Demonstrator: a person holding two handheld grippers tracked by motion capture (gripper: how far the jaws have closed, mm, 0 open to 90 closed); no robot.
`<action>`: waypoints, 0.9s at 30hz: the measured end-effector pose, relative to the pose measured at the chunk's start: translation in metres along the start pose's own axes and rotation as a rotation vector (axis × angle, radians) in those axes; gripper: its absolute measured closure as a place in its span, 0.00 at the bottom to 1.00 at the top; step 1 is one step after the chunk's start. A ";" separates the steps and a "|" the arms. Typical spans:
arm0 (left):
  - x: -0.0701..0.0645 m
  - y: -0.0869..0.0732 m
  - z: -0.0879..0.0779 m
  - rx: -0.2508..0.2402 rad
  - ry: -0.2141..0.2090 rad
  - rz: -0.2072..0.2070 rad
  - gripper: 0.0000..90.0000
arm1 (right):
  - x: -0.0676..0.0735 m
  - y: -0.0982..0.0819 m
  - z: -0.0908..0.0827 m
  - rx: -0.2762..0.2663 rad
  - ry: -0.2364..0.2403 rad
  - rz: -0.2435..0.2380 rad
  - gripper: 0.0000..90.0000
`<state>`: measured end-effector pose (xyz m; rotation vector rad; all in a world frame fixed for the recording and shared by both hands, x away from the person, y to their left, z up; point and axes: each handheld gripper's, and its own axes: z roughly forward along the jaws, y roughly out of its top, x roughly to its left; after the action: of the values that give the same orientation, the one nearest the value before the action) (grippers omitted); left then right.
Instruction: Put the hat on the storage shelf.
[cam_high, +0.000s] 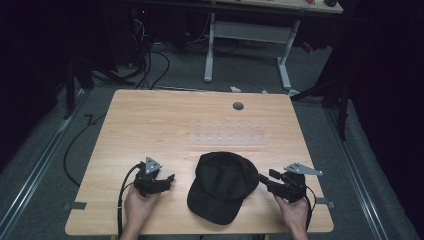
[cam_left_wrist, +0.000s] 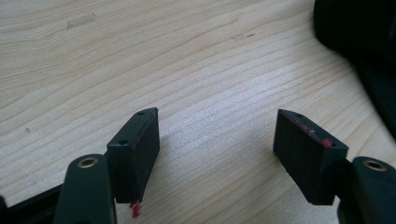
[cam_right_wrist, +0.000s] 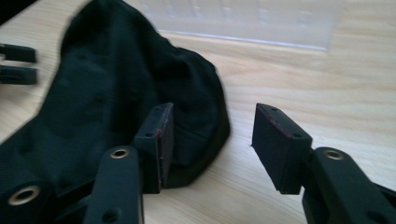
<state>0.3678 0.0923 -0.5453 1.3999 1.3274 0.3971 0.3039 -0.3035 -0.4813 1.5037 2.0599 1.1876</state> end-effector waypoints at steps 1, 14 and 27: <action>0.000 0.000 0.000 0.000 0.000 0.000 0.35 | 0.006 0.003 -0.001 -0.007 0.018 -0.013 0.56; 0.000 0.000 0.000 0.000 0.000 0.000 0.35 | 0.035 0.026 0.004 -0.016 0.046 -0.110 0.60; 0.000 0.000 0.000 0.001 -0.001 -0.003 0.34 | 0.045 0.043 0.027 0.028 0.042 -0.140 0.57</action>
<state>0.3678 0.0925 -0.5452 1.3987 1.3292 0.3931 0.3312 -0.2471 -0.4553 1.3320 2.1783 1.1513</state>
